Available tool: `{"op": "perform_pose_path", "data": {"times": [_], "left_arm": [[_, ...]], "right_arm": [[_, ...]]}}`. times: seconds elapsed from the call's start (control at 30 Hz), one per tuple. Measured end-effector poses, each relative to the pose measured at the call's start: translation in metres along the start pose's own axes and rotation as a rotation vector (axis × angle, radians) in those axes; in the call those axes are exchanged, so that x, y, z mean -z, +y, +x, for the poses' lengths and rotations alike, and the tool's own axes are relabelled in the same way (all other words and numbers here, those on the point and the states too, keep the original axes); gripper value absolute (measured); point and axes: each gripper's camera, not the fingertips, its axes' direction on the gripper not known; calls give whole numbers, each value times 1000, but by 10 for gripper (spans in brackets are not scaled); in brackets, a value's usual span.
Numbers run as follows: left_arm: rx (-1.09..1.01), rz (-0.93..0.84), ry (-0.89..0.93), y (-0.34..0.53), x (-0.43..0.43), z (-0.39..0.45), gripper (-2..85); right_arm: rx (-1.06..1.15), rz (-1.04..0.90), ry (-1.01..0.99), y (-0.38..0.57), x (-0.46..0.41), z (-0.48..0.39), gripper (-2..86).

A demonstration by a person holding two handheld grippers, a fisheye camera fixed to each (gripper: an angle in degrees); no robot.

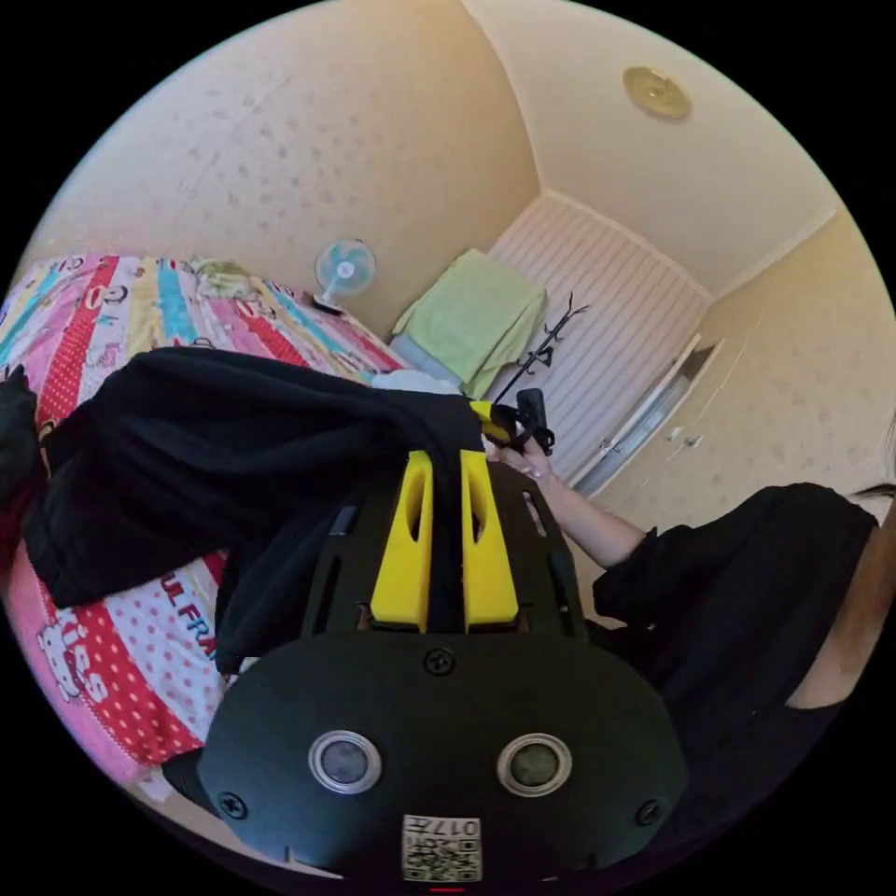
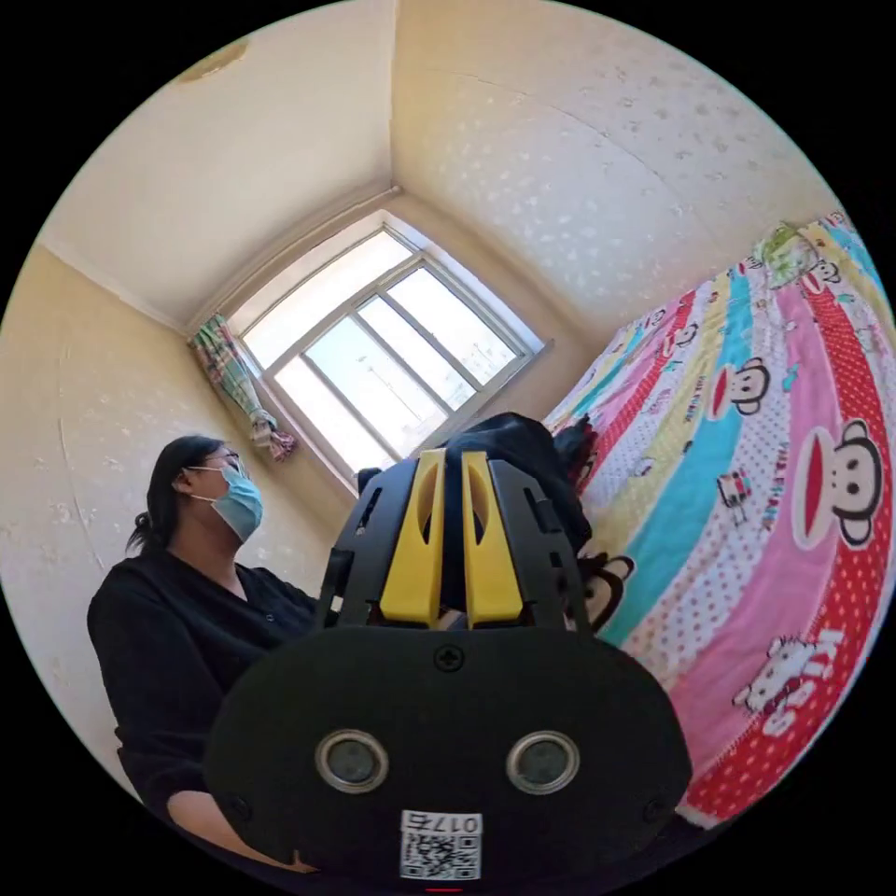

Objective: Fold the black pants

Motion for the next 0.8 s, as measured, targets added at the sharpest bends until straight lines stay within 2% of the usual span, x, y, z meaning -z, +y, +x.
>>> {"op": "perform_pose_path", "data": {"times": [0.03,0.07,0.13,0.23,0.3,0.37,0.47,0.53,0.63,0.8], "left_arm": [[41,-124,-23,18,-44,2,64],[104,-246,-51,39,-81,0,73],[206,-354,-33,75,-117,-10,78],[371,-312,114,122,-122,-33,66],[462,-269,140,140,-110,-48,66],[502,-240,27,147,-85,-59,70],[501,-204,-121,141,-50,-63,80],[508,-162,-164,137,-31,-64,81],[529,-86,-207,137,-7,-60,81],[561,-65,-249,147,0,-47,81]], "right_arm": [[-82,-68,156,40,21,4,27],[-141,-104,224,58,29,8,28],[-335,-210,473,119,52,14,29],[-319,-114,485,143,72,-3,35],[-298,-50,473,136,72,-7,45],[-262,-52,436,116,55,-4,63],[-176,-166,352,67,-12,5,94],[-85,-263,337,26,-84,4,110],[22,-295,389,-22,-165,-1,122],[28,-267,515,-106,-249,25,136]]}}
